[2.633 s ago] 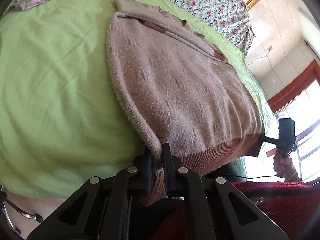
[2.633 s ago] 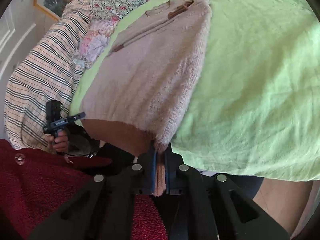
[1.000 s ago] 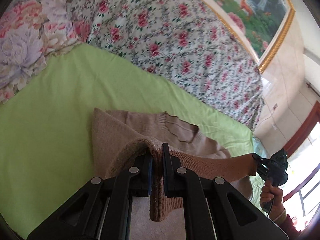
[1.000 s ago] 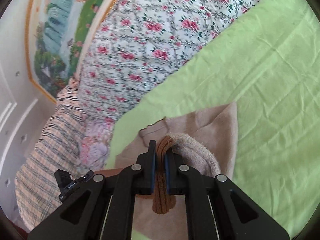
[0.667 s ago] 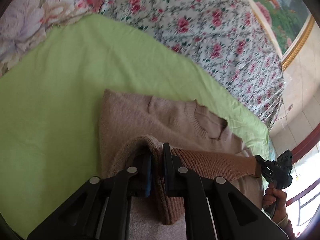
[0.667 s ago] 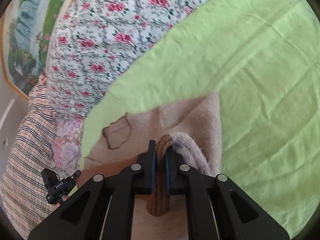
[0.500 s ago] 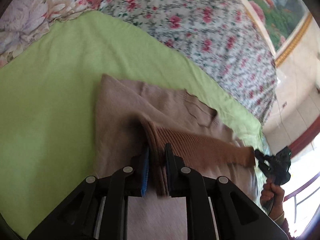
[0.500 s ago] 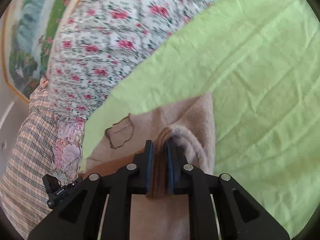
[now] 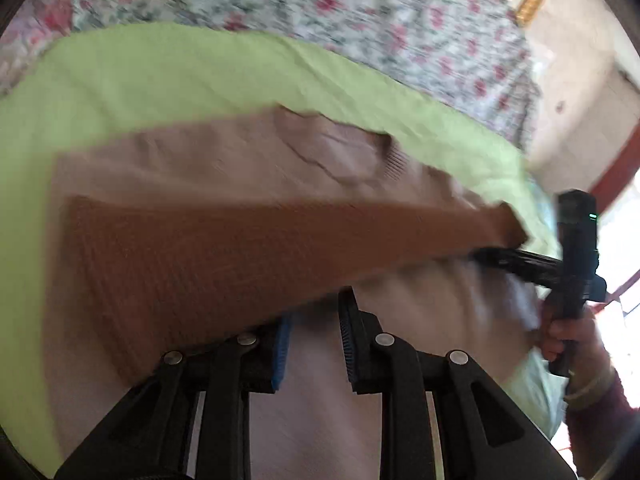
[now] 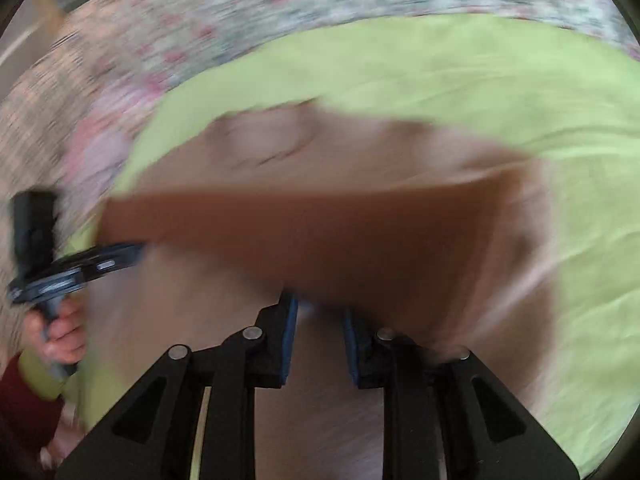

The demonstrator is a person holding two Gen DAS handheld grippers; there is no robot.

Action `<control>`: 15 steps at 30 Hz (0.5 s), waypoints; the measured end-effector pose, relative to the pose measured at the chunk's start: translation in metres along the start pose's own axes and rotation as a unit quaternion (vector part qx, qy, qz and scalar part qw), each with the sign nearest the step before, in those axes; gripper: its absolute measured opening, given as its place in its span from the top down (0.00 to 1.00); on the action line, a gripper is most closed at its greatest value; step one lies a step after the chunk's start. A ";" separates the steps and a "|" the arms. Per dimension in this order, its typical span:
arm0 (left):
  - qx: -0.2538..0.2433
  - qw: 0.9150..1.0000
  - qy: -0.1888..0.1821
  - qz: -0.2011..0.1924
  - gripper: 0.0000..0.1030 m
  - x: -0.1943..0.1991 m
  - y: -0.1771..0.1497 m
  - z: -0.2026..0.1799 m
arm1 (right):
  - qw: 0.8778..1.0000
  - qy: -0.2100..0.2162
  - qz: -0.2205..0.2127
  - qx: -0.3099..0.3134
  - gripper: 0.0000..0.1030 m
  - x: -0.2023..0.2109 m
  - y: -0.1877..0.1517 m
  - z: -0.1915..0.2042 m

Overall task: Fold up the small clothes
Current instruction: 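Lift the hem with both grippers and fold it up toward the collar, then open both grippers and release the folded hem onto the sweater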

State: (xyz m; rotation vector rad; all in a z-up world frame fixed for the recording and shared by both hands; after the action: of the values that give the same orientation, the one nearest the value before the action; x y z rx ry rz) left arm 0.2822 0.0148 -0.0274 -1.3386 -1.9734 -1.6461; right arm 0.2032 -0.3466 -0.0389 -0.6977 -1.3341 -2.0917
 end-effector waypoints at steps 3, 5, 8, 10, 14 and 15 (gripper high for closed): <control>0.042 0.997 0.059 -0.028 0.75 0.000 0.030 0.041 | 0.997 -0.038 -0.046 -0.045 0.78 0.010 0.019 -0.026; 0.076 0.994 0.065 -0.042 0.74 0.007 0.038 0.061 | 0.995 -0.027 -0.068 -0.074 0.78 0.024 0.021 -0.036; 0.110 0.990 0.064 -0.063 0.71 0.026 0.036 0.078 | 0.994 -0.020 -0.078 -0.073 0.77 0.037 0.011 -0.031; 0.118 0.989 0.060 -0.073 0.68 0.041 0.024 0.078 | 0.994 -0.008 -0.075 -0.076 0.77 0.042 0.002 -0.023; 0.123 0.989 0.044 -0.076 0.67 0.065 -0.013 0.064 | 0.994 0.014 -0.069 -0.084 0.77 0.052 -0.024 -0.008; 0.124 0.989 0.039 -0.075 0.66 0.070 -0.022 0.059 | 0.994 0.020 -0.069 -0.087 0.77 0.055 -0.032 -0.005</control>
State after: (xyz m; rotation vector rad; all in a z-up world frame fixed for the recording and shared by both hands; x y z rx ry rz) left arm 0.2480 0.1018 -0.0138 -1.0428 -2.1925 -1.4298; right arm 0.1416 -0.3497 -0.0236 -0.6471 -1.2193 -2.3410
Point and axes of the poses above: each gripper's, at about its wrist camera, not at the fingertips, and x roughly against the way its jaws point, z to its left, y to its top, the point moved 1 cm from there along -x, roughly the way its jaws point, and after that the axes turned 6 degrees about -z, right-handed, at the moved point
